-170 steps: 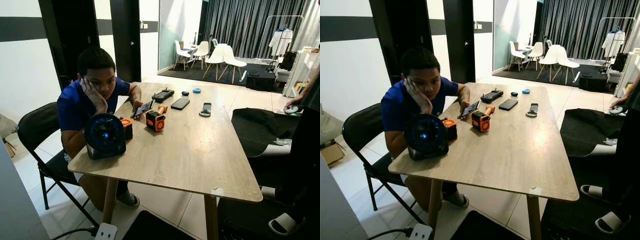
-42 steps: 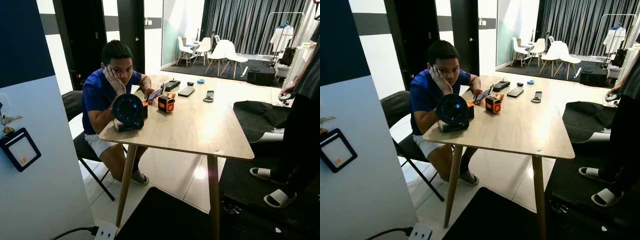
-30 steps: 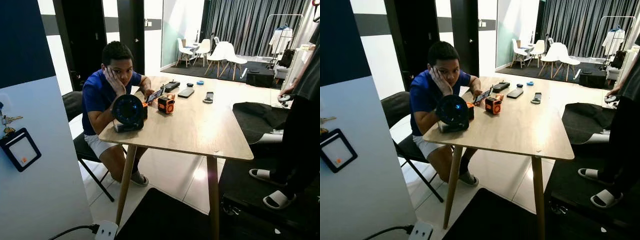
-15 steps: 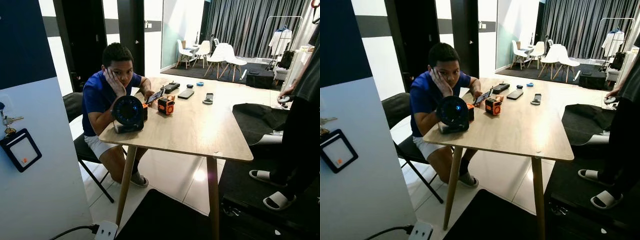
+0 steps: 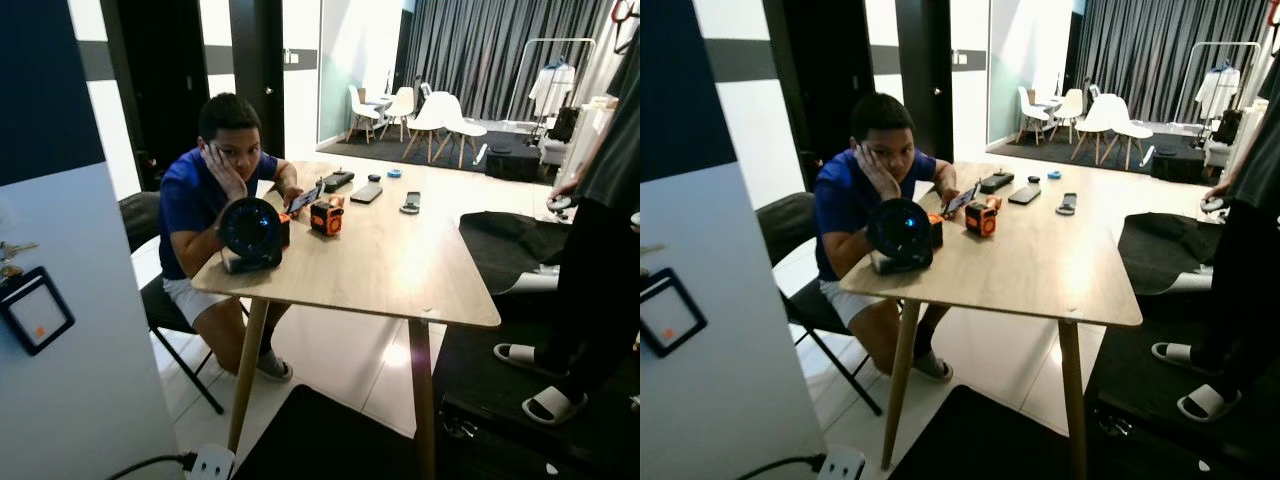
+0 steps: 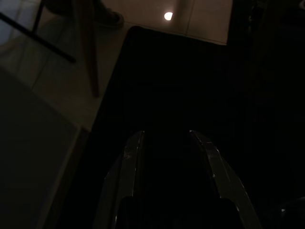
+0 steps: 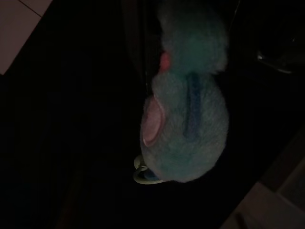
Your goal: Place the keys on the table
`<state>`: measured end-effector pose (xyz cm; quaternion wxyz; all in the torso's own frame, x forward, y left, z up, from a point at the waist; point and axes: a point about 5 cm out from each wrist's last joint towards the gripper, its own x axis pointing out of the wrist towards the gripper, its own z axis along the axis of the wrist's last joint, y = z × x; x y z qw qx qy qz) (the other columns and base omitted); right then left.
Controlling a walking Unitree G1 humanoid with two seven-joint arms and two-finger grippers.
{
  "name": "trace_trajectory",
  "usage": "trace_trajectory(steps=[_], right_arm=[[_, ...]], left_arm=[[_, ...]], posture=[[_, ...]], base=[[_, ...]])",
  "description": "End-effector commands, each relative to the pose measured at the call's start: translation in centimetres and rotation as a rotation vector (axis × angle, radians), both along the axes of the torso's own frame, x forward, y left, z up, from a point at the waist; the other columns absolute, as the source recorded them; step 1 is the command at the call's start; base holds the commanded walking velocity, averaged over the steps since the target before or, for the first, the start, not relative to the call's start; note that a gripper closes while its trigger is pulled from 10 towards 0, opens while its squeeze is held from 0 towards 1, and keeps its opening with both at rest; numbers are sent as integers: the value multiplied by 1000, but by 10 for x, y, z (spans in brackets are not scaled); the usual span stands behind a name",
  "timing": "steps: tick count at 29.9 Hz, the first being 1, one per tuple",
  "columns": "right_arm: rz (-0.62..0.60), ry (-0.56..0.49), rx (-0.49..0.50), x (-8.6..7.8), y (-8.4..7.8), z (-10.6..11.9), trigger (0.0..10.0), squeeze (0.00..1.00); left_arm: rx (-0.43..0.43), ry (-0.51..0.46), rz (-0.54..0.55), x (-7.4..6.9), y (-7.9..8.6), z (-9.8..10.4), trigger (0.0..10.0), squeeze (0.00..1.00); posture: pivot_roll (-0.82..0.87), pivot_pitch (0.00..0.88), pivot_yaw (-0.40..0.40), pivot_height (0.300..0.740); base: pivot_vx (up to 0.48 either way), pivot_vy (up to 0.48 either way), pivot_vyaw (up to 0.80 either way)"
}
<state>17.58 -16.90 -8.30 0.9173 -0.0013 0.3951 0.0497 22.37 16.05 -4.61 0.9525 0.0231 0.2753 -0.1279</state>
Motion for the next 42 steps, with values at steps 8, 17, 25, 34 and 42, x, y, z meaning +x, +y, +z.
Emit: trace_trajectory(steps=[8,17,25,34,42], right_arm=[[-6,0,2,0,-1,0,10000,0],[-4,-2,4,0,0,0,10000,0],[-3,3,2,0,0,0,10000,0],[5,-2,4,1,1,0,10000,0],[14,-4,16,0,2,0,10000,0]], left_arm=[[-22,-5,2,-1,-3,0,10000,0],[-26,-4,1,-1,-3,0,10000,0],[-29,-1,-2,-2,-2,0,10000,0],[-24,-16,-27,-2,-4,1,10000,0],[-10,-23,-45,-4,-5,1,10000,0]], posture=[[68,0,7,740],[69,0,7,740],[69,0,6,740],[70,0,6,740],[69,0,8,740]], base=[[340,0,0],[344,0,0],[342,0,0],[220,0,0],[0,0,0]])
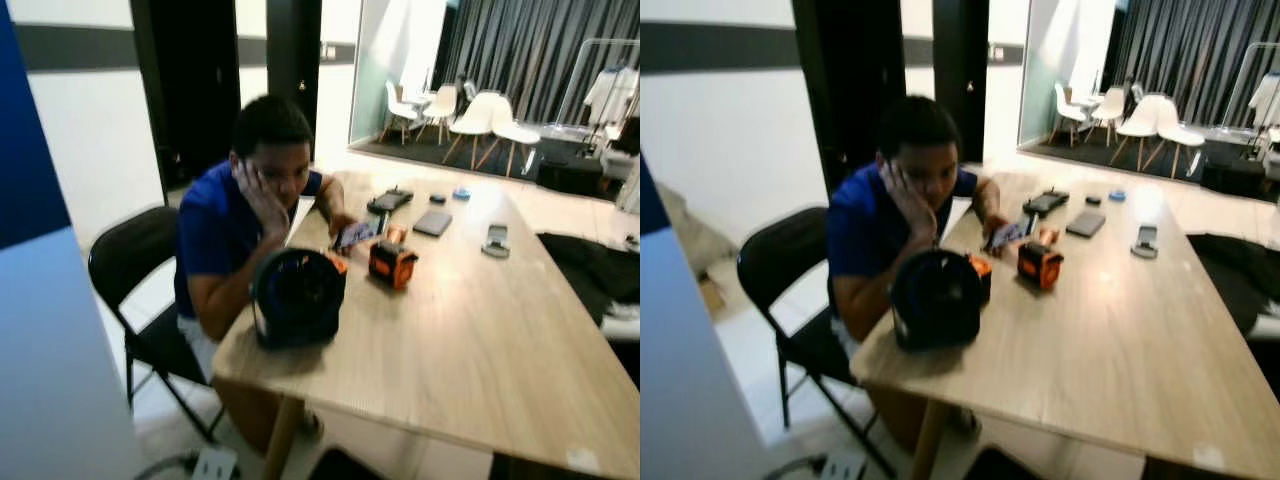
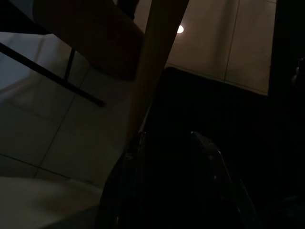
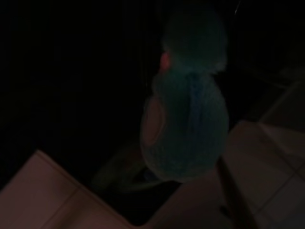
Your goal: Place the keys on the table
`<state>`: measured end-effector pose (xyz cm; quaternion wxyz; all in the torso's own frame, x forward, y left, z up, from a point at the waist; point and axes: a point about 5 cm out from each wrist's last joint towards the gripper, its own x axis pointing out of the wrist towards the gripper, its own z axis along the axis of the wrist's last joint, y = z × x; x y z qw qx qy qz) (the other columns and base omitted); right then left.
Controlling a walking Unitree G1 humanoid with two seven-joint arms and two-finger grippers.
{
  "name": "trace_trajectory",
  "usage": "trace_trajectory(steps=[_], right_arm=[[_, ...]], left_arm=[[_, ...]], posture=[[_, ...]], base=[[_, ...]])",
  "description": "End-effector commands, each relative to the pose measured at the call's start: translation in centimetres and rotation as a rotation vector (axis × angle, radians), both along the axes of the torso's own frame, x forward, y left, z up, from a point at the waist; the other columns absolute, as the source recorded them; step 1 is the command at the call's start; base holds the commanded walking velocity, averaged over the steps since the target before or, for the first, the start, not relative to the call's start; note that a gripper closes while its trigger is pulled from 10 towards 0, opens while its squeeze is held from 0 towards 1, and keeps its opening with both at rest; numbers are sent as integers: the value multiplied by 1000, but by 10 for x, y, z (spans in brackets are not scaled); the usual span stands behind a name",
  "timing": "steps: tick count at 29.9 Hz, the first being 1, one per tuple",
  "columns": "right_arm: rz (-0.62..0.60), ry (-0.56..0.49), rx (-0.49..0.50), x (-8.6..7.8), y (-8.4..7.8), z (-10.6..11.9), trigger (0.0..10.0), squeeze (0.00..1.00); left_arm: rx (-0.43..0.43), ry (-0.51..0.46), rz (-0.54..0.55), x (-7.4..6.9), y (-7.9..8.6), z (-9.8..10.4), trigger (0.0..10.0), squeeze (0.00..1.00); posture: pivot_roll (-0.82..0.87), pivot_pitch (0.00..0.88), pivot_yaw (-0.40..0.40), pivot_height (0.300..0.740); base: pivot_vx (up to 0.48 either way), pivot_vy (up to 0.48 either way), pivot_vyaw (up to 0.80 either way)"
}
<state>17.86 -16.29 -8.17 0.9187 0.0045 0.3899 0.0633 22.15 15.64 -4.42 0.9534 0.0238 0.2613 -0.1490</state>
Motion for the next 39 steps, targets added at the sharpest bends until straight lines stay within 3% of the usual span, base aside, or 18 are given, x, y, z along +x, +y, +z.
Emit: trace_trajectory(steps=[1,15,34,39], right_arm=[[-6,6,-6,-3,-4,-1,10000,0],[7,18,8,-5,-4,-2,10000,0],[16,24,-10,-7,-5,-3,10000,0],[16,24,-10,-8,-5,-3,10000,0]], left_arm=[[4,3,-5,-2,0,-1,10000,0],[10,-5,-9,-2,0,-1,10000,0],[40,-29,-9,-1,0,1,10000,0],[40,-28,-4,-1,0,1,10000,0]], posture=[[69,0,8,740],[70,0,9,740],[67,0,6,740],[67,0,7,740]], base=[[0,0,0],[0,0,-741],[0,0,0],[0,-333,0]])
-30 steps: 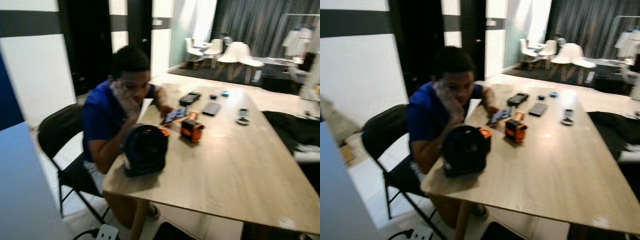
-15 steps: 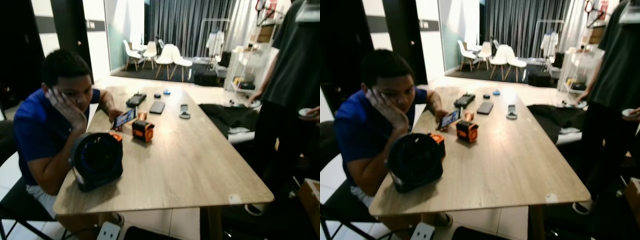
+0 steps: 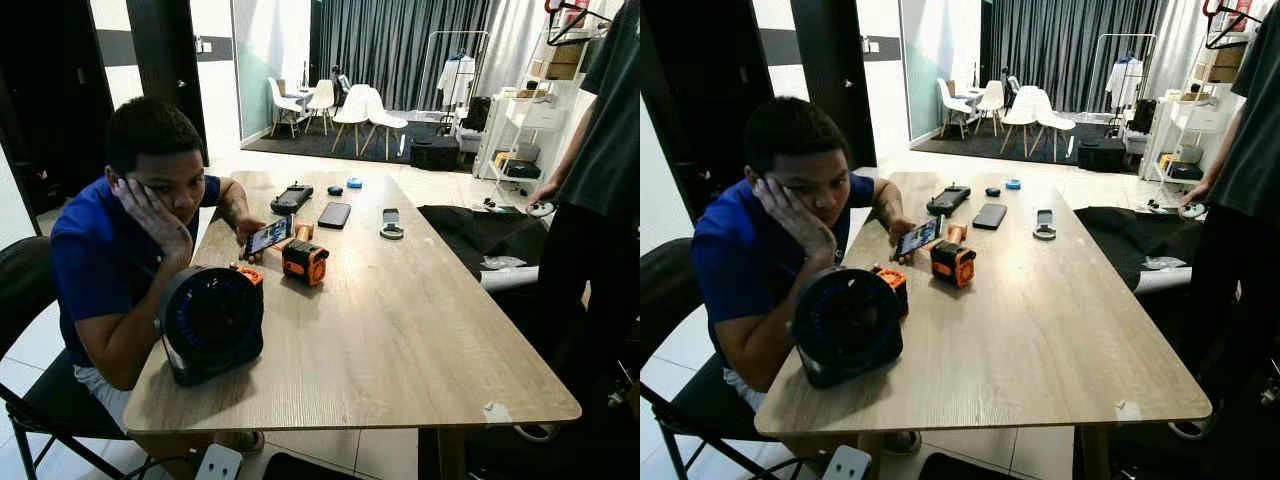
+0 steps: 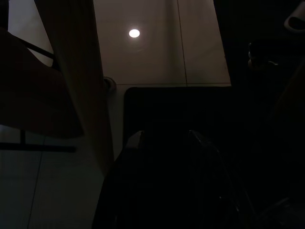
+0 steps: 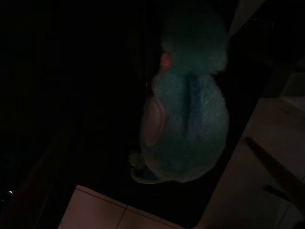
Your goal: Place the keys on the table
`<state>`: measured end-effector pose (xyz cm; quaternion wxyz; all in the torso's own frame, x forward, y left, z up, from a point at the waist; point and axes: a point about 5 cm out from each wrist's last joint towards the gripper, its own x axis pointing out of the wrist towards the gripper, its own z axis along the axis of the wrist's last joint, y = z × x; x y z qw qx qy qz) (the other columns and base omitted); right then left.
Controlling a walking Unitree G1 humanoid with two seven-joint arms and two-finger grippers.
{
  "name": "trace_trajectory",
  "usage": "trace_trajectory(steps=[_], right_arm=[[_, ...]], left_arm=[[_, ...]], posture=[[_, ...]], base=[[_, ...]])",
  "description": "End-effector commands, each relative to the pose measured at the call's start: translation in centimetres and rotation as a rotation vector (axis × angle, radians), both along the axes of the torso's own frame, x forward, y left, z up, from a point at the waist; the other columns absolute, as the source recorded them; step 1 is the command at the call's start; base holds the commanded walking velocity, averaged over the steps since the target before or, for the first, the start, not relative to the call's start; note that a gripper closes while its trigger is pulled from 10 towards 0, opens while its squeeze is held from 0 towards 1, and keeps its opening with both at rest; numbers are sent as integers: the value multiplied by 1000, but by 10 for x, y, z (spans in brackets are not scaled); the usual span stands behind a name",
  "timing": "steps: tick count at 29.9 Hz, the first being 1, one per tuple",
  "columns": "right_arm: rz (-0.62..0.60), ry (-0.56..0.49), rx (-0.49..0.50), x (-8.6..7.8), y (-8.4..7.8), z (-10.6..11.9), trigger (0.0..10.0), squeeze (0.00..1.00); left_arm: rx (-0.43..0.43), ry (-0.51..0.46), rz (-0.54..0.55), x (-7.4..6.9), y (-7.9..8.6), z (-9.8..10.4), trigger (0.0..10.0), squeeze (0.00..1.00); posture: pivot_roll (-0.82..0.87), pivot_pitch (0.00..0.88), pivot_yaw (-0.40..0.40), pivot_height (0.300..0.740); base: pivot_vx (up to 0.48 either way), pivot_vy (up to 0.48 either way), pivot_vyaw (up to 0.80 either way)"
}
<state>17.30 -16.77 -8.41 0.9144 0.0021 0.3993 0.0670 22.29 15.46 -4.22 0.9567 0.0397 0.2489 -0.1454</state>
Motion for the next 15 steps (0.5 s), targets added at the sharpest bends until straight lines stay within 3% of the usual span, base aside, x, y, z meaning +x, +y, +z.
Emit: trace_trajectory(steps=[1,15], right_arm=[[6,4,-7,-2,0,-1,10000,0],[2,11,-9,-4,-1,-2,10000,0]], left_arm=[[11,2,-3,-2,2,-1,10000,0],[14,7,-8,-3,2,-2,10000,0]], posture=[[67,0,7,740],[68,0,9,740]], base=[[0,-461,0],[0,-479,0]])
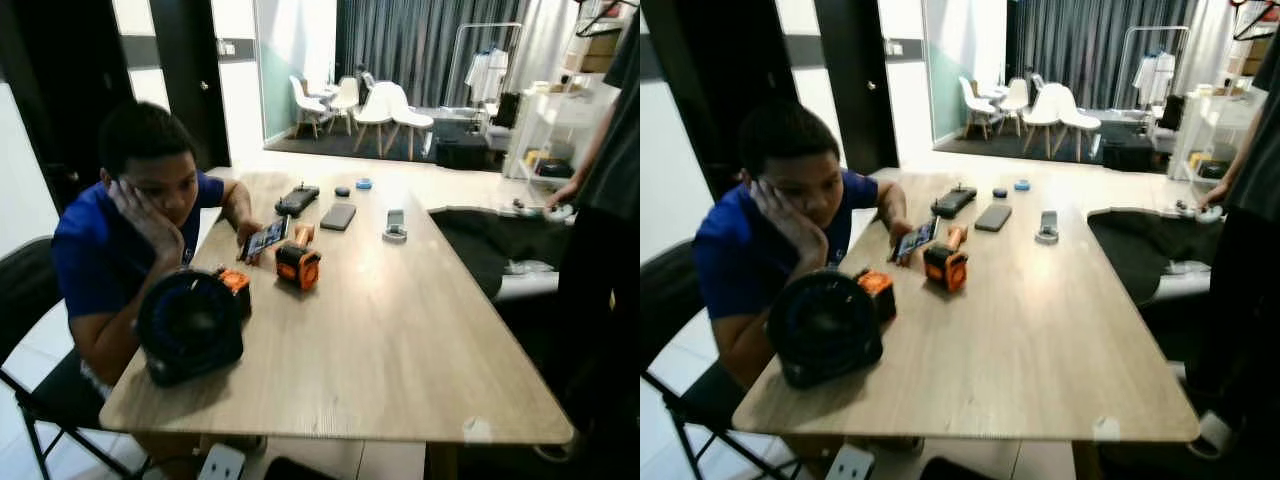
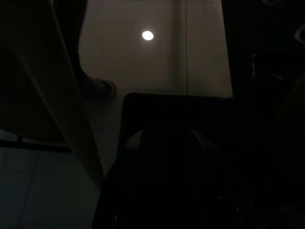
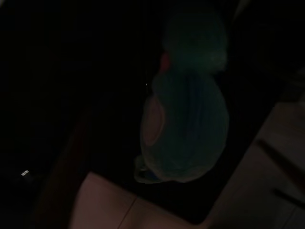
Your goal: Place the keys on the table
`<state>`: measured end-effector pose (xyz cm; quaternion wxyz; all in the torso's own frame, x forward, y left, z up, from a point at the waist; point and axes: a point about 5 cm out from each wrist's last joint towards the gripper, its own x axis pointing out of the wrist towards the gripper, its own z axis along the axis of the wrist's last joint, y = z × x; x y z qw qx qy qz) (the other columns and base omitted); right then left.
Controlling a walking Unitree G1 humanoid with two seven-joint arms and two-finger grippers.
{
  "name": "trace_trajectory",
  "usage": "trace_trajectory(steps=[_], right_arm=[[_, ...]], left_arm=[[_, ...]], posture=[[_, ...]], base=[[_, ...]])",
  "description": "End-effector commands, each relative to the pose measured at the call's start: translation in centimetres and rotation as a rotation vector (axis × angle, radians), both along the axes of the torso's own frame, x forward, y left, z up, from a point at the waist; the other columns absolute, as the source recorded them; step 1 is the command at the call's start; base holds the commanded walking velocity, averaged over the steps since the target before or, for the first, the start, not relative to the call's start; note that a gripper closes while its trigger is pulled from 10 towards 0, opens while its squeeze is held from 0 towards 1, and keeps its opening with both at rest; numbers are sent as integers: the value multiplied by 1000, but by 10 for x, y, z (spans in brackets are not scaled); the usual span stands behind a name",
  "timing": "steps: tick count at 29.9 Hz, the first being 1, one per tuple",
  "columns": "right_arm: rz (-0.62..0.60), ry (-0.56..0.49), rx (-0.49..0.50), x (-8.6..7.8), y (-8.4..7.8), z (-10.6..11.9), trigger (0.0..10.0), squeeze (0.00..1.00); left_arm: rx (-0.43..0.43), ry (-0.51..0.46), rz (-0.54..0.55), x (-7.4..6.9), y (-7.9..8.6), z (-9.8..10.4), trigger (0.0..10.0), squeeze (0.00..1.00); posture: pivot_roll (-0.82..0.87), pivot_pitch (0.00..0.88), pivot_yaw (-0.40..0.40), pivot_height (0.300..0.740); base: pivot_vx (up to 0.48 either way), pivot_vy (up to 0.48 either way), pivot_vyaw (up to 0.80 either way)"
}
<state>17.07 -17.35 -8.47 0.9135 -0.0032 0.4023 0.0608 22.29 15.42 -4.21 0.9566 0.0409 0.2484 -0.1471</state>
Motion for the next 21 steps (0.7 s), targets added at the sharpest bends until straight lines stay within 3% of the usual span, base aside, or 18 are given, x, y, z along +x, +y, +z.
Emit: trace_trajectory(steps=[1,21], right_arm=[[8,7,6,-2,5,-1,10000,0],[-25,11,11,-3,5,-2,10000,0]], left_arm=[[13,10,-4,-3,2,-2,10000,0],[27,40,-17,-5,5,-4,10000,0]], posture=[[67,0,11,740],[69,0,17,740]], base=[[0,-480,0],[0,-19,0]])
